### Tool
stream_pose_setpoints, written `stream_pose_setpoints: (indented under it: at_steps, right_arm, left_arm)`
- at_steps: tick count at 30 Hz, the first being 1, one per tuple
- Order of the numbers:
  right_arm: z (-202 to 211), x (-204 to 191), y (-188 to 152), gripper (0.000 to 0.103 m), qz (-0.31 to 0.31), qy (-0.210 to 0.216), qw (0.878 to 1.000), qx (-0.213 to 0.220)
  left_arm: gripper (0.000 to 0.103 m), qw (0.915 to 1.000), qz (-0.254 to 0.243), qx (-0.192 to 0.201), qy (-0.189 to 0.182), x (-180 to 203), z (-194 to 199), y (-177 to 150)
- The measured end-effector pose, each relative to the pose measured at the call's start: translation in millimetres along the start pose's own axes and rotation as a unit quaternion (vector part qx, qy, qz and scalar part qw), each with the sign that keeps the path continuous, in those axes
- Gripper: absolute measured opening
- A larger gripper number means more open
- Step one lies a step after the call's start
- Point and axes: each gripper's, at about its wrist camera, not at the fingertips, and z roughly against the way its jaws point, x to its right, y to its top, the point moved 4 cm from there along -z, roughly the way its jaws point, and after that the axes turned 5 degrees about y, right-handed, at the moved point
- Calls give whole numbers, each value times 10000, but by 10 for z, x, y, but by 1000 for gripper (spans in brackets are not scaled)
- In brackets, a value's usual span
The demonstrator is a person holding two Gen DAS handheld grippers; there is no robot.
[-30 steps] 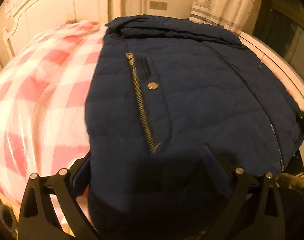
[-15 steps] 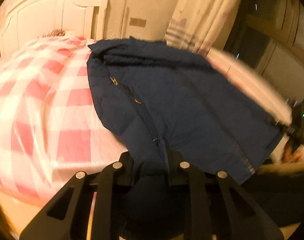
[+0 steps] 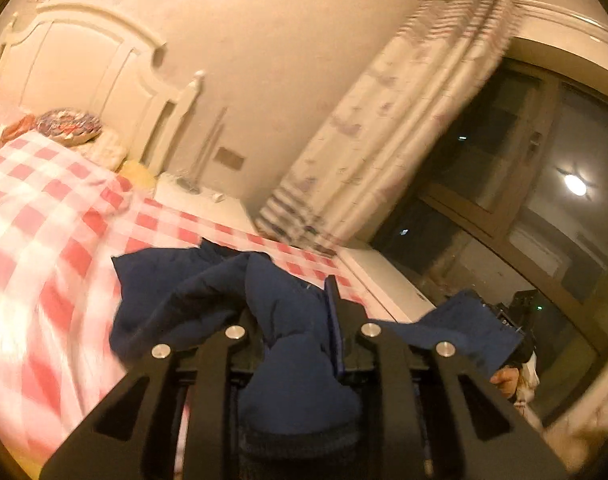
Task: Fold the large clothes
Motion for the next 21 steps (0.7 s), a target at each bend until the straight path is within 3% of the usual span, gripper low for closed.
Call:
stream_pose_setpoints:
  at_steps: [3,6,9,10,12,13,15,16,17,18,20,21]
  right_arm:
    - [-770,401,191,17,-150,-492,9980,-368]
    - [-1626,1026,114,17,-734,-995,9880,-923]
    - [-2244,1578,-249,18,-1502,-1295,9659,-1668]
    - [-2406,1830,-414,20,-1996,-1365,9518,-1888]
    - [-2450,2108,-670,24,-2887,-1051,9322,-1912]
    - [-2414,2163,-748,30,-3189,-858,9265,-1805]
    - [-2311,2366,-799,55,-3717,-378,9167,-1417]
    - [-2223,2403,-789,93,-3759,-347,9174,-1260]
    - [-2049,2516,-718,99,-3752,-413,9225,-808]
    - [-1943,2563,-652,99,-3703,-421,9262,-562]
    - [-1841,2614,-537,99,-3395,-440,9384,-478]
    - [-1853,2582,-480,99,-2995,-603,9500,-652]
  left_arm:
    - [26,9974,413,-363,470,-269,-679,362]
    - [33,9897,733,-817,917,-608,-1487,574]
    - [43,9751,1221,-1449,1151,-1045,-2246,557]
    - [45,9667,1509,-1679,1208,-1222,-2448,509]
    - [51,9529,2148,-1846,1083,-1575,-2623,437]
    - [56,9517,2361,-1717,947,-1678,-2589,405]
    - [65,9509,2748,-1232,721,-1930,-2432,456]
    - [75,9513,2794,-1008,830,-2038,-2336,489]
    - [83,9505,2782,-715,1186,-2186,-2185,540]
    - [83,9502,2735,-580,1377,-2242,-2096,563]
    - [83,9587,2406,-529,1420,-2287,-2001,632]
    - [83,9654,2140,-636,1345,-2235,-2020,653]
